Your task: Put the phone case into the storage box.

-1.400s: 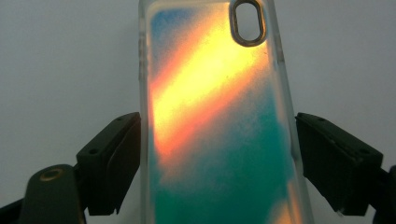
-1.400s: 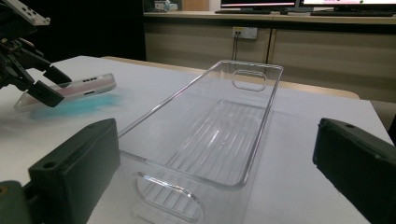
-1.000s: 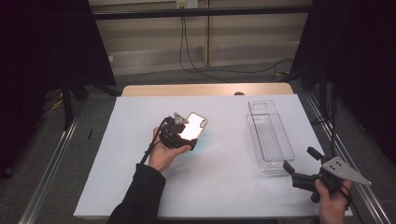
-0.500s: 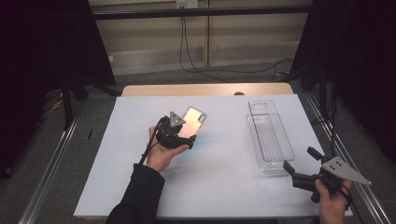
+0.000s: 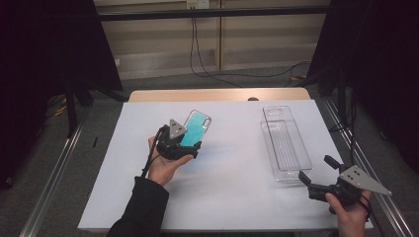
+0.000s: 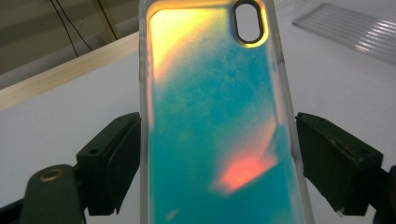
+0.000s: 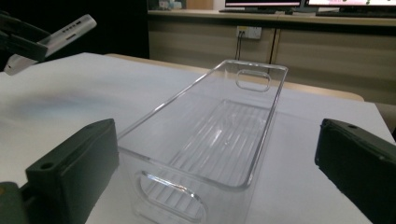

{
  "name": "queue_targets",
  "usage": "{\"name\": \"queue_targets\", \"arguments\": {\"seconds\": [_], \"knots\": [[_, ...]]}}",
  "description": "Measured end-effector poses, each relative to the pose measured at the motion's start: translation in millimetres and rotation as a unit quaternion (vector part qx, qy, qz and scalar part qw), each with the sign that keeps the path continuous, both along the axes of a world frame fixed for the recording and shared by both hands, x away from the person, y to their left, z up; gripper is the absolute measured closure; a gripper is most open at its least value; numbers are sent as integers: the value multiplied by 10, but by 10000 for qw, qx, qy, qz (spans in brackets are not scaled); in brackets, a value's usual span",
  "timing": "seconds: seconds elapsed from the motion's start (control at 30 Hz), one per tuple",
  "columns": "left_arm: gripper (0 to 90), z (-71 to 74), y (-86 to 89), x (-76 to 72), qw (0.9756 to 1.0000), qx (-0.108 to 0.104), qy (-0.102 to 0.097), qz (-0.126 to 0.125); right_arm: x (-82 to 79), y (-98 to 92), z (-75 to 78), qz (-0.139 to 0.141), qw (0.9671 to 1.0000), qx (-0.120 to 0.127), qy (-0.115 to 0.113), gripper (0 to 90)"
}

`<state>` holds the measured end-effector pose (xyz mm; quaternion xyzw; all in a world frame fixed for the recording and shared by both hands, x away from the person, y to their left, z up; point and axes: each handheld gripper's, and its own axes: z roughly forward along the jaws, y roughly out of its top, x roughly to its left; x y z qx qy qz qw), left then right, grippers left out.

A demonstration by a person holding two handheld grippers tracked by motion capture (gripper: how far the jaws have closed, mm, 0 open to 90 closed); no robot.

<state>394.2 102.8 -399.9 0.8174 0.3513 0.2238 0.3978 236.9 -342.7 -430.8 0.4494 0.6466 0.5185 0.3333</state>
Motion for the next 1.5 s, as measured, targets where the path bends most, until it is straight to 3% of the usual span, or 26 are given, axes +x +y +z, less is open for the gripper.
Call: {"name": "queue_targets", "arguments": {"seconds": [0.1,0.33,0.5,0.63,0.8,1.0,1.13,1.23,1.33,1.5], "knots": [[171,-10,58,-59,10000,6,-19,36,35,3,-20,-80,9998,54,184,0],[171,-12,139,-181,10000,-22,-60,15,79,36,13,-101,9997,-38,202,0],[171,-51,138,-299,9999,-52,-63,77,111,68,47,83,9997,4,225,14],[171,-81,97,-396,10000,-44,-85,-21,137,123,75,208,9997,-19,153,32],[171,-50,63,-492,9998,-140,-126,-113,144,186,100,322,9993,48,159,84],[171,10,82,-596,9995,-183,-217,-149,182,293,132,356,9991,152,166,78],[171,16,98,-678,9992,-206,-338,-105,247,372,142,419,9985,136,314,77],[171,14,99,-698,9992,-241,-306,-89,300,454,142,530,9980,18,345,77],[171,6,82,-722,9991,-251,-305,-139,325,509,174,636,9972,112,376,78],[171,-2,-5,-755,9989,-237,-317,-267,358,634,239,789,9964,66,311,91]]}}
